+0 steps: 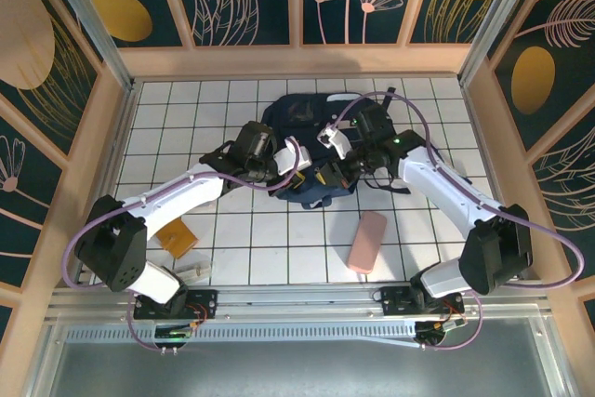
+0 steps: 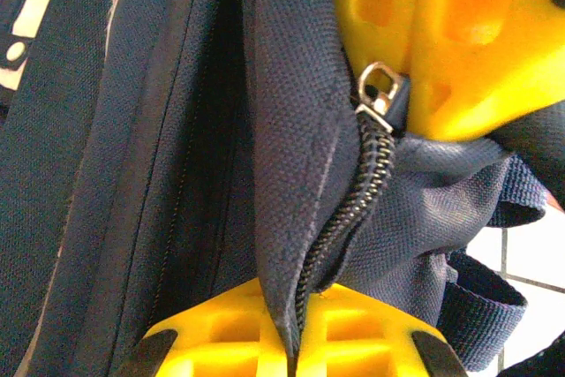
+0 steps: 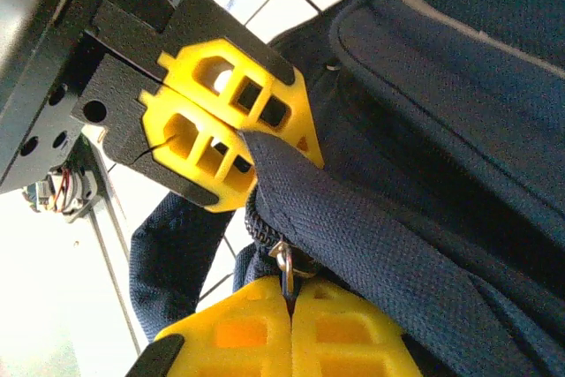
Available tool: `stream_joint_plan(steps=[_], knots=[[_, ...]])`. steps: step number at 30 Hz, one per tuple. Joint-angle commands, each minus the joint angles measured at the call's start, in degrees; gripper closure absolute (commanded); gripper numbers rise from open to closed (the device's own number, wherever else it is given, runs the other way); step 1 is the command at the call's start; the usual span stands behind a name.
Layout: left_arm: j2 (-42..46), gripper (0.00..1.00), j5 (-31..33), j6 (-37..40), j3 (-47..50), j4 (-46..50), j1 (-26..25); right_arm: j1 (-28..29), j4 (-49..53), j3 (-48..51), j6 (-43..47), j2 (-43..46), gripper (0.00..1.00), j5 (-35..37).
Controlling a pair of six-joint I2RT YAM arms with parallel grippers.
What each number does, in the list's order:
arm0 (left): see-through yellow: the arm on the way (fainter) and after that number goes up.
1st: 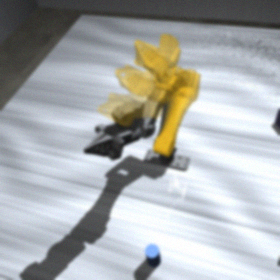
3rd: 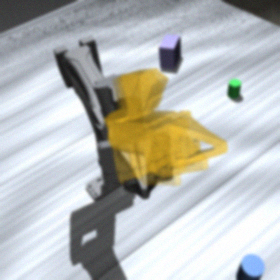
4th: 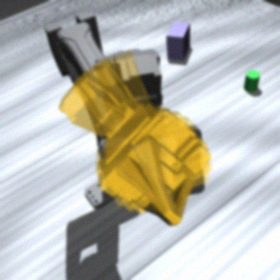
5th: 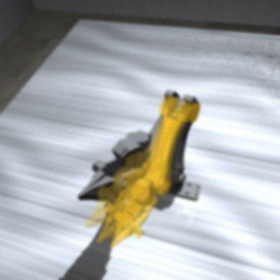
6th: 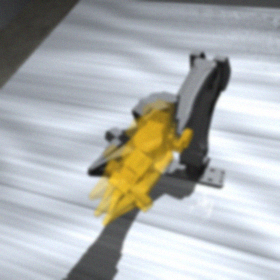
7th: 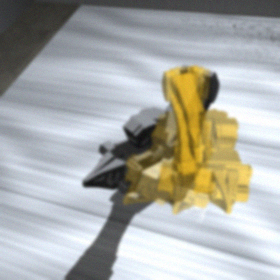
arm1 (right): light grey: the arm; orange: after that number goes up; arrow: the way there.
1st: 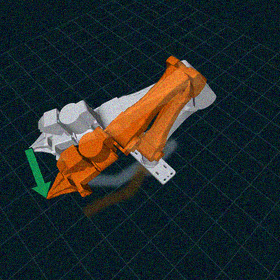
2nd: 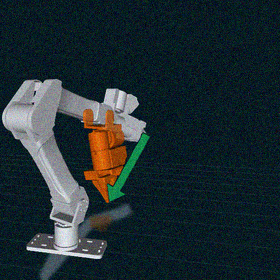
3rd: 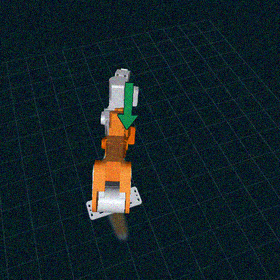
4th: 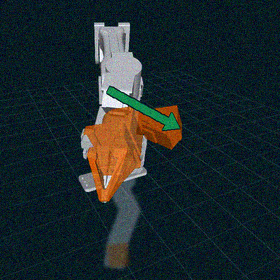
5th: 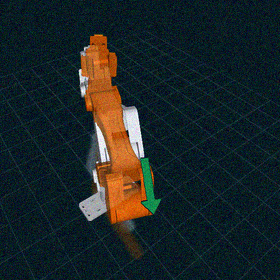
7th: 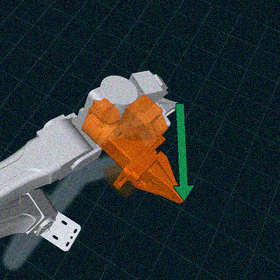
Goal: Pack the student bag
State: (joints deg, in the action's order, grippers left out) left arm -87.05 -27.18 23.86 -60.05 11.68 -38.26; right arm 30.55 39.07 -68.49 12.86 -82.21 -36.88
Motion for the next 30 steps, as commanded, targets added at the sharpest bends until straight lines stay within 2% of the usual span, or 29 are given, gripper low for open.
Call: stream_joint_plan(steps=[1, 4, 5, 7, 8, 9, 11, 14, 16, 20, 24, 30], knots=[[1.1, 1.00, -8.3, 0.5, -3.9, -11.0, -1.8, 3.5, 3.4, -6.3, -1.5, -2.7, 1.00, -3.7], [1.0, 1.00, -9.7, 4.0, -5.0, -6.7, -1.7, 1.8, 8.3, -5.6, 2.0, -3.0, 1.00, -1.2], [1.3, 0.89, -10.9, 5.2, -5.0, -5.5, -1.7, 1.1, 8.4, -4.3, 2.7, -2.7, 1.00, -1.0], [3.0, 0.52, -10.7, 7.4, -2.5, -5.6, -1.7, -3.1, 8.2, -3.1, 4.5, -2.1, 1.00, -1.4], [4.3, 0.39, -9.2, 9.2, 0.0, -6.3, -1.7, -3.6, 7.9, -3.3, 5.9, -1.4, 1.00, -1.2], [5.7, 0.33, -7.3, 10.9, 2.9, -7.5, -1.7, -3.5, 8.1, -3.9, 8.1, -0.9, 1.00, -0.3], [7.6, 0.33, -3.8, 13.9, 7.1, -8.3, -1.6, -2.0, 9.6, -6.0, 12.5, -0.4, 1.00, 1.0], [7.7, 0.37, -3.8, 17.1, 4.7, 1.8, -0.7, -1.3, 10.6, -8.8, 15.6, -0.2, 1.00, 4.2], [8.7, 0.33, -2.9, 18.6, 3.4, 5.0, 0.0, -1.4, 10.7, -9.7, 19.8, 0.7, 1.00, 5.1], [12.8, 0.26, 3.8, 21.9, 7.9, 5.8, 3.3, -1.3, 13.1, -11.7, 28.3, 2.9, 1.00, 7.3], [14.5, 0.24, 4.0, 25.5, 11.8, 3.5, 8.4, -0.7, 15.6, -11.6, 32.6, 4.8, 1.00, 9.2], [9.4, 0.25, 6.8, 26.8, 12.2, -4.7, 9.2, -0.9, 16.6, -8.8, 33.8, 7.5, 1.00, 11.7]])
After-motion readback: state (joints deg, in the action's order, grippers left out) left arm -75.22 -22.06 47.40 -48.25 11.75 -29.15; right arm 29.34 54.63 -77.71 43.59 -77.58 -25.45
